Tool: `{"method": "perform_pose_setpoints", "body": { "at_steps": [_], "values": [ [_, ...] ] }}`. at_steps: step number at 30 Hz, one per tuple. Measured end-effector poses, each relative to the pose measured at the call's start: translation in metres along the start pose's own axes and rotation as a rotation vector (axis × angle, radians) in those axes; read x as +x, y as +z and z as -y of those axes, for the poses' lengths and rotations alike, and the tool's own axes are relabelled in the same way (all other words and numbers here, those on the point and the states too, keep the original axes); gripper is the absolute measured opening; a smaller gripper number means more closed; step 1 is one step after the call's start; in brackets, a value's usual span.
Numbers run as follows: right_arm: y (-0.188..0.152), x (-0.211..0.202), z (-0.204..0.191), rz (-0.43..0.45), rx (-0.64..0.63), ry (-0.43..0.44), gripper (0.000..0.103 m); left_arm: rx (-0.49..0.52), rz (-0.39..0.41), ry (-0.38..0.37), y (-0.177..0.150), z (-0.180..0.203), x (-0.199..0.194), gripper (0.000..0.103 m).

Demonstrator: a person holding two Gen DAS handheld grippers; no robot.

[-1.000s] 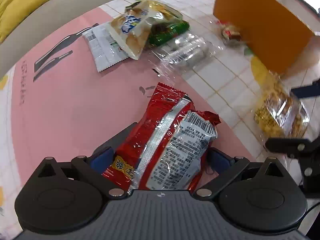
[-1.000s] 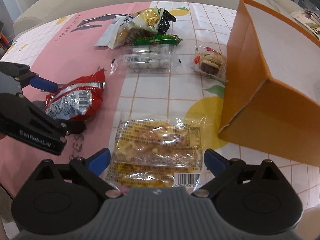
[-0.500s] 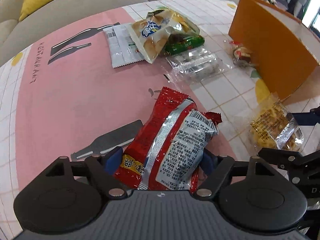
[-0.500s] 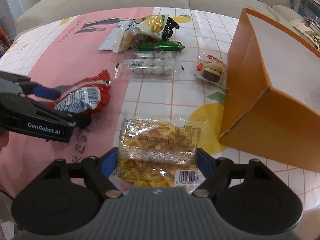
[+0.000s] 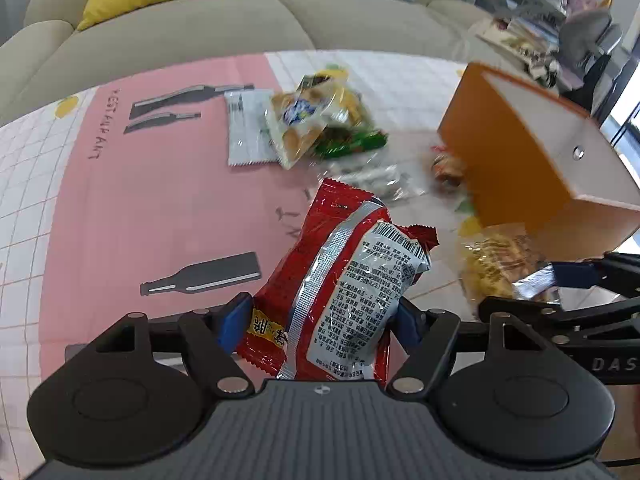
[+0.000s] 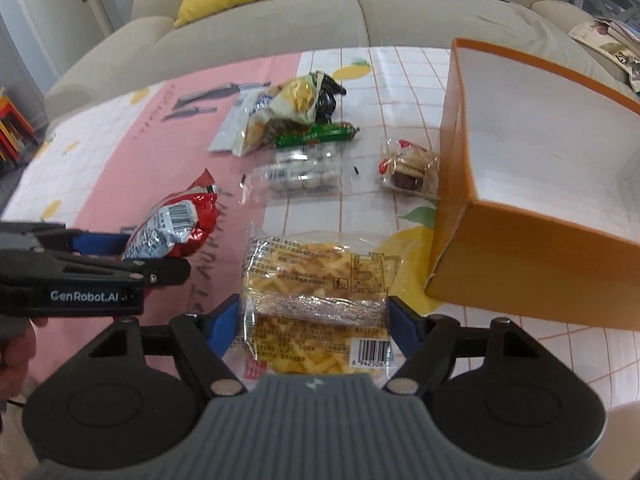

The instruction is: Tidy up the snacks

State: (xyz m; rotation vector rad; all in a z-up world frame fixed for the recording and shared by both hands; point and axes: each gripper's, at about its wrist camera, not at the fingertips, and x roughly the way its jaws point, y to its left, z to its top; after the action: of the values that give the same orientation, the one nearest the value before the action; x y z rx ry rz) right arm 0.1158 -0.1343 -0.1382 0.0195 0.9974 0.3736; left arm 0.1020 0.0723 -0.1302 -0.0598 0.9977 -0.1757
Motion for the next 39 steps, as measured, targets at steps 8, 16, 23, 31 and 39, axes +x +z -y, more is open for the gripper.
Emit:
{"method": "perform_pose_setpoints", "body": {
  "at_steps": [8,16,23,31,39],
  "values": [
    [0.007,-0.049,0.011,0.079,-0.004,0.063,0.073,-0.057,0.019,-0.059,0.019,0.020,-0.043,0.083],
    [0.022,-0.098,0.045,0.156,-0.021,0.043,0.073,-0.040,0.051,-0.155,0.056,0.059,-0.061,0.083],
    [0.043,-0.120,0.098,0.166,-0.007,-0.056,0.072,0.118,0.063,-0.187,0.105,0.122,-0.049,0.083],
    [0.063,-0.107,0.153,0.072,-0.044,-0.172,0.072,0.329,-0.020,-0.205,0.145,0.204,0.000,0.083],
    [0.072,-0.071,0.208,-0.030,-0.024,-0.210,0.072,0.445,-0.097,-0.111,0.162,0.242,0.063,0.083]
  ]
}}
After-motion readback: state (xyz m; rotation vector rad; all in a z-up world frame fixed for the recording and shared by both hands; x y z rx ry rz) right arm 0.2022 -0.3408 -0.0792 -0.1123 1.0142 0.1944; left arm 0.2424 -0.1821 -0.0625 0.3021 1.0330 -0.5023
